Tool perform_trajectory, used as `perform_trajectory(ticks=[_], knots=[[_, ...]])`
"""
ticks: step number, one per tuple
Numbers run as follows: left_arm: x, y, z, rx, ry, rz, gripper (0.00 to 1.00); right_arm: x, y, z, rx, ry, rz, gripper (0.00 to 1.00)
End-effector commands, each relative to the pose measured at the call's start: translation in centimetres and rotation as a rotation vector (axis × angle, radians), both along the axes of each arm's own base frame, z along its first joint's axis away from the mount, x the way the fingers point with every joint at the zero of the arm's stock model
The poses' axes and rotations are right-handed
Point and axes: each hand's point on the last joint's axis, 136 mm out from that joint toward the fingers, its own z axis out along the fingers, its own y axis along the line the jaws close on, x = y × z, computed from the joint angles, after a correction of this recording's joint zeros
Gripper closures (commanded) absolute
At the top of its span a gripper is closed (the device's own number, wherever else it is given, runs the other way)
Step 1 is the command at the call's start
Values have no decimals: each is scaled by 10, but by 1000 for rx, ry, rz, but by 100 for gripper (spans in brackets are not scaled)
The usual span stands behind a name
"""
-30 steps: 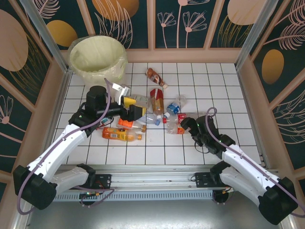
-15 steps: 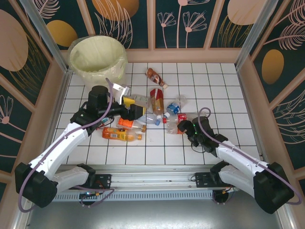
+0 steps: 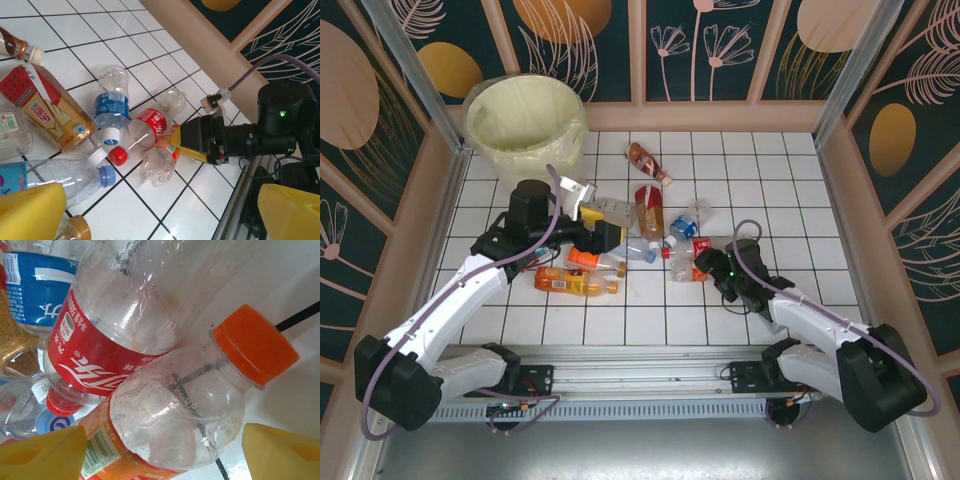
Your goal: Put the plastic bottles in the bin
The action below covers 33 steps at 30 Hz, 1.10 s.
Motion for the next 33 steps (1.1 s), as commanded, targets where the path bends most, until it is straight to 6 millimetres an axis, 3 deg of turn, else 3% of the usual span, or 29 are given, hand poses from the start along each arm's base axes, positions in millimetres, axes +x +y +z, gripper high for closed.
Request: perform_trajectory(ticks=[1,10,22,33], knots=[[-2,-2,-3,15,-8,-15,2,8,3,7,-22,-29,38,19],[-2,-2,-3,13,-3,-18,2,9,14,-2,-139,12,200,24],[-1,-4,-7,9,17,-23,3,9,-13,5,-388,20,278,21],[-3,-5,-10,16,24,-28,3,21,6,0,-280,5,274,12]])
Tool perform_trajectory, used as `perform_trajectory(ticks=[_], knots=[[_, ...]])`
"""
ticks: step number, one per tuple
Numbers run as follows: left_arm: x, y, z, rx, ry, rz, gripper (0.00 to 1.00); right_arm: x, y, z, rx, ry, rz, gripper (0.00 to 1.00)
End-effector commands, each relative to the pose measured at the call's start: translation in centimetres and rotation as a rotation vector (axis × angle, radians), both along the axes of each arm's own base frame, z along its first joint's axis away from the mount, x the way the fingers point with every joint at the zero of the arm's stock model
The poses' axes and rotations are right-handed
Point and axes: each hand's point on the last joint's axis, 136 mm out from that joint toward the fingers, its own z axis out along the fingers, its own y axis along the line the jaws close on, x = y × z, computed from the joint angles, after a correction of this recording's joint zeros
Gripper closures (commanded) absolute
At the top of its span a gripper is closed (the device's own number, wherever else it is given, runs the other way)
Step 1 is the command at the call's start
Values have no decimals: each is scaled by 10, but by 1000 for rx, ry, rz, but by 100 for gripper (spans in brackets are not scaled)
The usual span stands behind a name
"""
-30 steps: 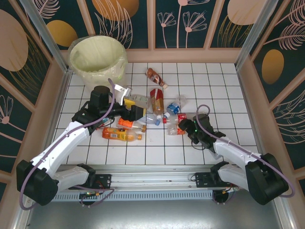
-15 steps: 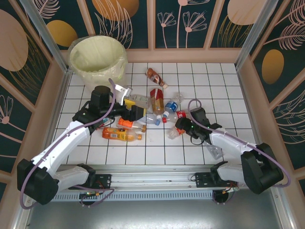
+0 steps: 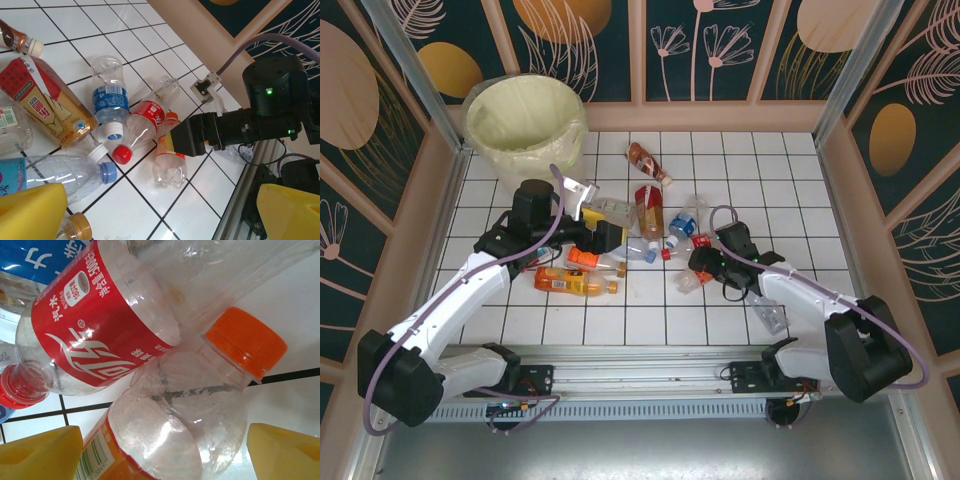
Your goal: Put the plastic bottles in the bin
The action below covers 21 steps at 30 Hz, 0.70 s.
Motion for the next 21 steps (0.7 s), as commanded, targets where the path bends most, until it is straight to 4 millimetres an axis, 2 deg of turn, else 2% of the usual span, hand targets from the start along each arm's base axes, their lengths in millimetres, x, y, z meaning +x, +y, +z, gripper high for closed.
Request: perform_trajectory(ticks=[1,8,13,16,21], knots=[[-4,-3,-3,7,4,-24,3,10,6,1,23,-21,2,11],[-7,-5,-5,12,10,-33,3,22,15,-1,40,-39,15,7],[-8,-8,-7,17,14,-43,3,28,22,1,25,-70,66,12],[-8,-10,-10,23,20,-45,3,23,24,5,-44,-84,143,13],[-8,-10,-11,28,18,-45,3,2,8,-2,-157,-13,192,13]])
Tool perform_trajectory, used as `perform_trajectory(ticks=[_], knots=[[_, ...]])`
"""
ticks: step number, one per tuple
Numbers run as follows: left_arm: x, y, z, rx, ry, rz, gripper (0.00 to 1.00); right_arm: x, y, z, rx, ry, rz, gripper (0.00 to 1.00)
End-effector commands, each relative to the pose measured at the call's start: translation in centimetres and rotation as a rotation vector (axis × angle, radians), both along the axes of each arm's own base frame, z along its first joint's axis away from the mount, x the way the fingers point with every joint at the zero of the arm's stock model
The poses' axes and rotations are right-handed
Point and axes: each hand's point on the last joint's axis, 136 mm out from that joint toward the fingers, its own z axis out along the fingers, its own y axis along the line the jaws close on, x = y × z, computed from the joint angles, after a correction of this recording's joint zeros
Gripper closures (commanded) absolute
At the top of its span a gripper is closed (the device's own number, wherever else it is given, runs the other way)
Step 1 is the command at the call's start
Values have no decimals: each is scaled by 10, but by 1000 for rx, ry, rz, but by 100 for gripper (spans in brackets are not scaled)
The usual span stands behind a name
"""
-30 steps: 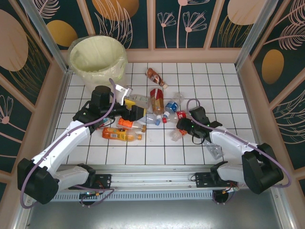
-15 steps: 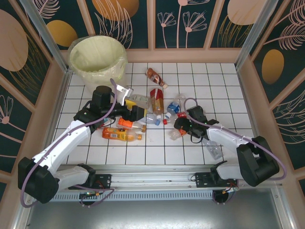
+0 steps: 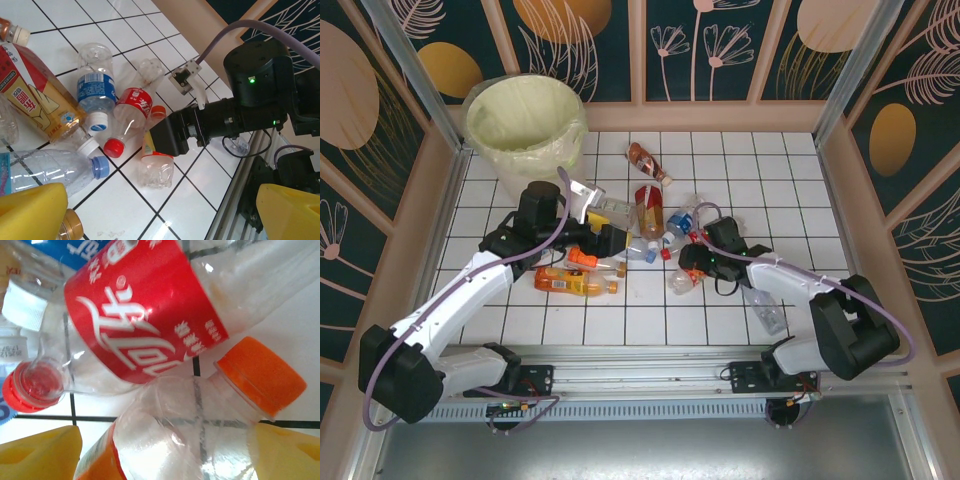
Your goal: Put the plastic bottles in the bin
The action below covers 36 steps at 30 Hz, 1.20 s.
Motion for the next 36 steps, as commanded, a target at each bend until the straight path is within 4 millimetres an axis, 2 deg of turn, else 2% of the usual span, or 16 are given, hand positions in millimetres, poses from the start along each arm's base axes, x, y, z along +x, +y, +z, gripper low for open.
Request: perform_trajectory(ticks=[1,3,7,10,16,23,27,31,36], knots=[[-2,-2,-4,16,-3,-18,3,-16,-17,-1,-115,38,51,13],[-2,-2,-3,15,-3,-20,3,-26,-22,-4,-139,75,59,13],[-2,-2,-4,20,-1,-20,3,-32,-36,-4,-191,100,19,17],[-2,-2,-5,20,0,-20,3,-28,-34,2,-141,89,-42,23],[-2,-2,-5,20,0,-20,3,-11,-24,5,-33,54,-127,23],[-7,-8,4,-33,10,-45,3,3,-24,-5,-83,65,-79,27],[-6,-11,12,-79,36,-19,4,-2,-16,-10,-88,111,-1,29],[-4,-11,14,-99,54,11,1,-5,-21,-15,-128,126,6,29],[-5,-12,23,-140,54,19,1,-7,-26,-18,-158,132,6,34]])
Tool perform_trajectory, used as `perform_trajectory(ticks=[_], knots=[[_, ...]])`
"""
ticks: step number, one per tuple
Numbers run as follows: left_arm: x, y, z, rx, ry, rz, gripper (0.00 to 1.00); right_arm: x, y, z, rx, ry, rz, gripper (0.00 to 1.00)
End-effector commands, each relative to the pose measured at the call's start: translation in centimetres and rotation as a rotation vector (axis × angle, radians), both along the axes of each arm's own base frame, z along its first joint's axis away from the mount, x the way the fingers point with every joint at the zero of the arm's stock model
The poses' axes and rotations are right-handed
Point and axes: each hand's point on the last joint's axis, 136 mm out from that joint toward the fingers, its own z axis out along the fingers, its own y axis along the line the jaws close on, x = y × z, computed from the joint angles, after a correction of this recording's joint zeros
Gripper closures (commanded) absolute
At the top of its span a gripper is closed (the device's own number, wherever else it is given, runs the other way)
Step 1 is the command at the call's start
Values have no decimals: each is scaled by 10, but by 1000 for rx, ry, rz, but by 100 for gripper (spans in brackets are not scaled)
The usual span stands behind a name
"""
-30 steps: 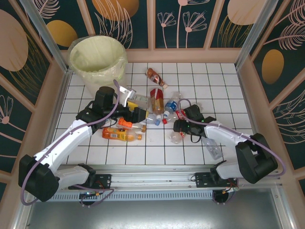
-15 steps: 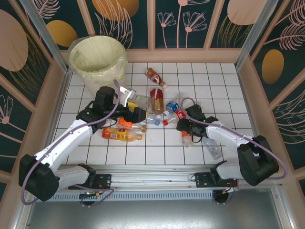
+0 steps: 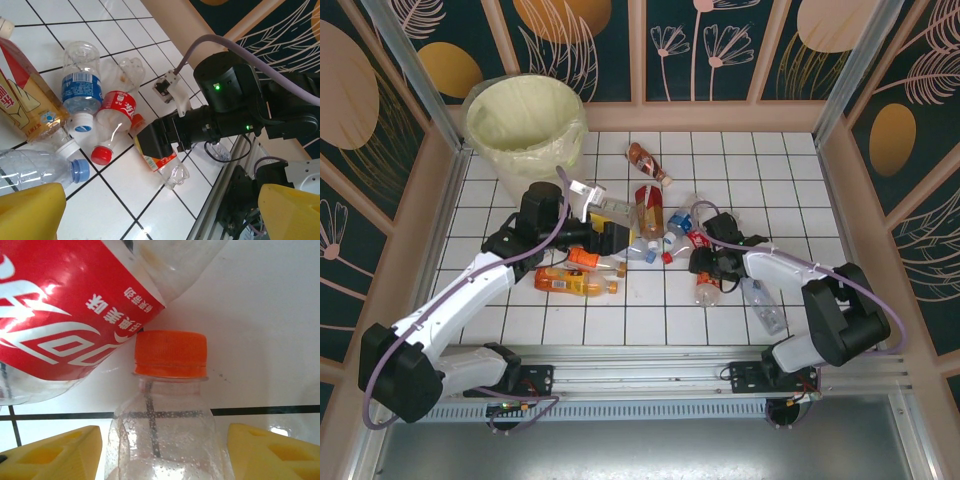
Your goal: Put the plastic bottles in the bin
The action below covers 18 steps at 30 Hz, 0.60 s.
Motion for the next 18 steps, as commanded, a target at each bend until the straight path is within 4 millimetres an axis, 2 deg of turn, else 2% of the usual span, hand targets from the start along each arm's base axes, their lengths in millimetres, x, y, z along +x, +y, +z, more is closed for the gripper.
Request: perform_trajectory(ticks=[1,4,7,11,13,18], knots=[[-2,-3,18,-68,-18,6,1,-2,-5,-1,-38,20,16,34],[0,-3,20,-80,-20,21,1,-4,-6,-5,-45,32,18,29],[1,-3,18,-85,-12,31,1,-2,-9,-5,-56,16,13,29],[-1,-6,19,-96,-1,30,1,0,-6,-2,-46,1,19,38],[-2,-8,19,-96,4,33,1,1,-4,4,-33,-23,28,44],[-2,-11,14,-120,41,59,1,6,0,34,10,-114,41,48]])
